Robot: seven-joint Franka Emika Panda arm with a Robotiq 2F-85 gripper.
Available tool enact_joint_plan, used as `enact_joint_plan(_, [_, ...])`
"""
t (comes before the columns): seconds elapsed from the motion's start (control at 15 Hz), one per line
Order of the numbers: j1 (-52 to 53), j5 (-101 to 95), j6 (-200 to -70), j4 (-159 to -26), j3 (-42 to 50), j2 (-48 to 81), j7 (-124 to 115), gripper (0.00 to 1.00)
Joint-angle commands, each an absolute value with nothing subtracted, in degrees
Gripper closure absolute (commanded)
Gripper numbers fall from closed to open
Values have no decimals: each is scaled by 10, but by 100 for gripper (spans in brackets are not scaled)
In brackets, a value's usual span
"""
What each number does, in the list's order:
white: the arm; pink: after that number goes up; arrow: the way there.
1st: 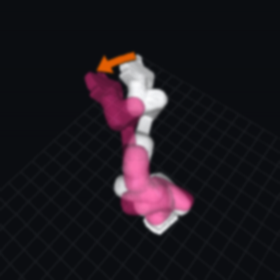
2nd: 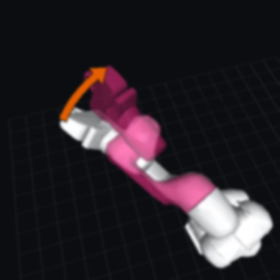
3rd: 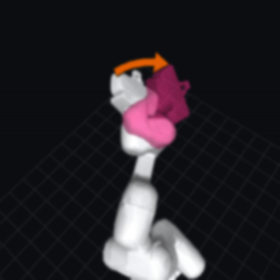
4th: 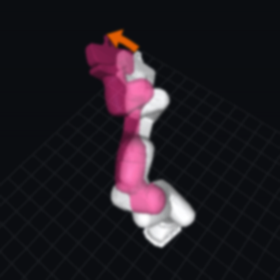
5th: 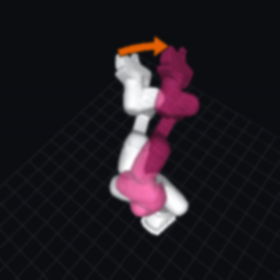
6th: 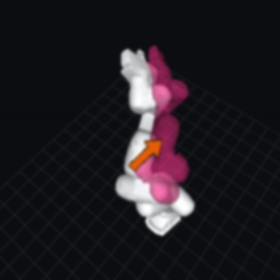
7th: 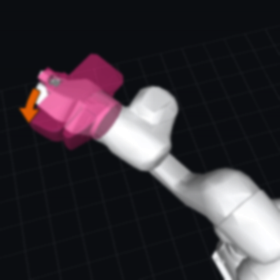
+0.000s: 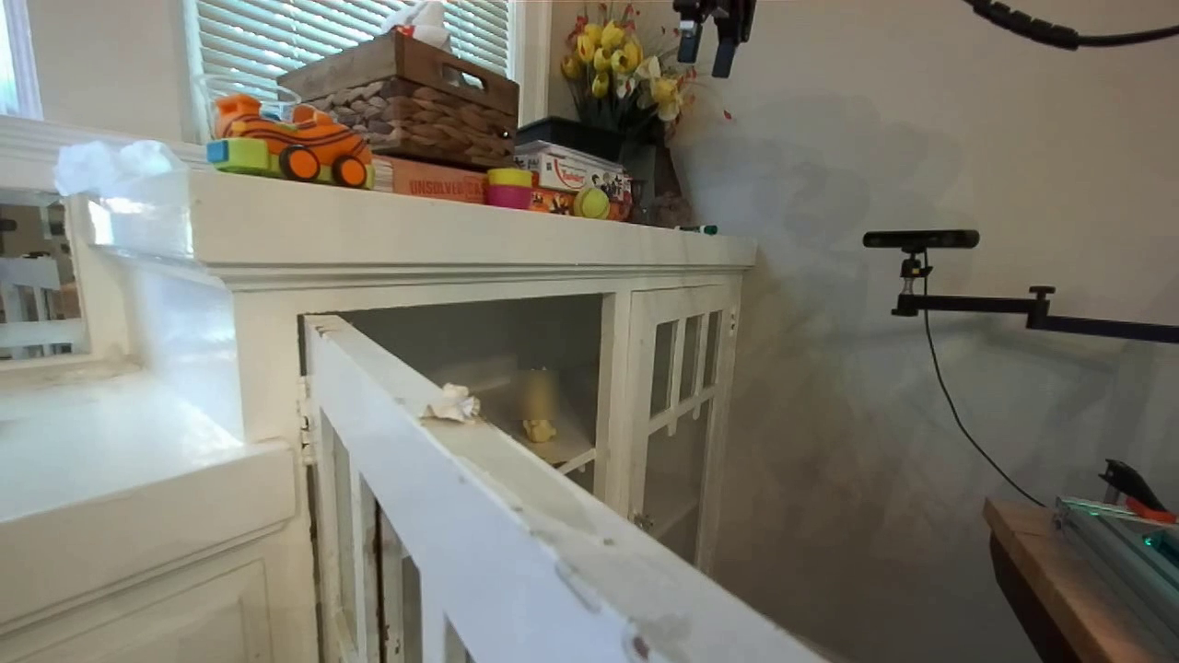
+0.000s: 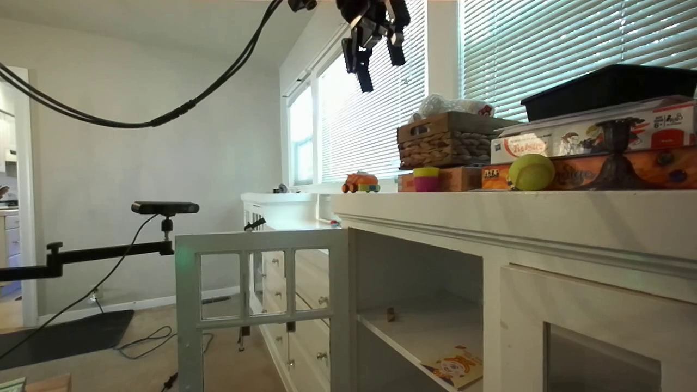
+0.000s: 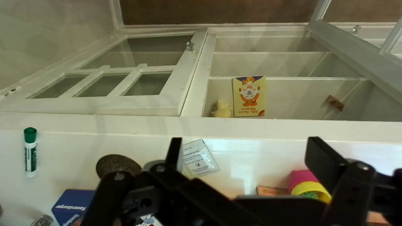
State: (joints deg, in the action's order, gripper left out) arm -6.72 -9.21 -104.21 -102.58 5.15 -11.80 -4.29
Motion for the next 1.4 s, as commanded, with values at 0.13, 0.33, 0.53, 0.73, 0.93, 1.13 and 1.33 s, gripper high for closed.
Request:
enact_joint_plan(0.13, [-47, -70, -1109, -1022, 60, -114, 80, 0])
enact_joint_plan(0.33, [-47, -49, -1177, -1011, 84, -94, 186, 0])
enact_joint_plan(0.53, [-49, 1, -1219, -1002, 111, -74, 287, 0])
enact_joint_plan(0.73, [-54, 65, -1232, -985, 138, -51, 400, 0])
enact_joint_plan(0.93, [-66, 47, -1229, -996, 133, -58, 390, 0])
enact_joint_plan(1.13, [-77, 46, -1228, -976, 135, -40, 395, 0])
enact_joint_plan(1.33, [-73, 69, -1225, -973, 134, -43, 445, 0])
